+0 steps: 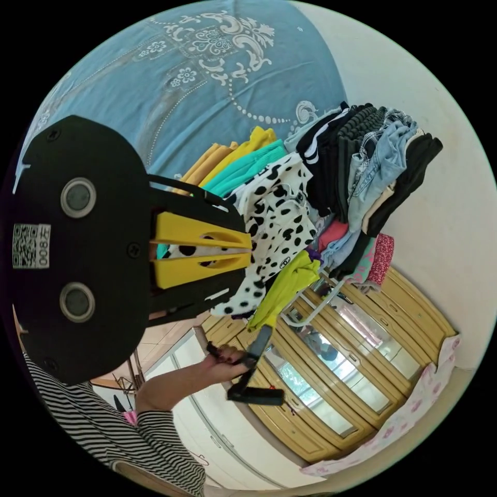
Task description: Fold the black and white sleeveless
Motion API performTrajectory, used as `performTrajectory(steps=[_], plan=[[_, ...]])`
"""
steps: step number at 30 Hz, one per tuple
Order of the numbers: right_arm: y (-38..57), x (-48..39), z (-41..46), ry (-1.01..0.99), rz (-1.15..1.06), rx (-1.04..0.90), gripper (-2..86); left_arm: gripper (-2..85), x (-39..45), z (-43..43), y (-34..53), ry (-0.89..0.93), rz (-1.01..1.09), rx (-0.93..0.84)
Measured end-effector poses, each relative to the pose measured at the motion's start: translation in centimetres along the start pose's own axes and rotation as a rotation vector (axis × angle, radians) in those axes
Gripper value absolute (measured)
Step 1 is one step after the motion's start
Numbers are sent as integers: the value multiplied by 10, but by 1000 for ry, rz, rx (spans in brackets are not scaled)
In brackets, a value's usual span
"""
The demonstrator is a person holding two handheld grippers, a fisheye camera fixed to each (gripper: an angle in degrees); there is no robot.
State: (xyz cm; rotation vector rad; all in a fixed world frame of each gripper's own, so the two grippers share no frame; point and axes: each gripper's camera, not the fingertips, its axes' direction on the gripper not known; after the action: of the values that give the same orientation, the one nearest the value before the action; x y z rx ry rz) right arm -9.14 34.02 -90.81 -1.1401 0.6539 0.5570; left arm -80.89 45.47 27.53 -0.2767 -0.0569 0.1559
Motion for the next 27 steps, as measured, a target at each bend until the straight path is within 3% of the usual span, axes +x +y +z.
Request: performTrajectory(steps=[6, 16, 21, 27], plan=[[1, 20, 19, -291, 12, -55, 25, 31, 1, -10, -4, 6, 9, 10], [44, 62, 23, -188, 223, 0, 65, 65, 7, 21, -46, 40, 110, -136], [36, 84, 64, -378, 289, -104, 48, 24, 10, 34, -47, 22, 112, -208], [37, 79, 67, -563, 194, -39, 10, 31, 10, -9, -21, 72, 148, -182]])
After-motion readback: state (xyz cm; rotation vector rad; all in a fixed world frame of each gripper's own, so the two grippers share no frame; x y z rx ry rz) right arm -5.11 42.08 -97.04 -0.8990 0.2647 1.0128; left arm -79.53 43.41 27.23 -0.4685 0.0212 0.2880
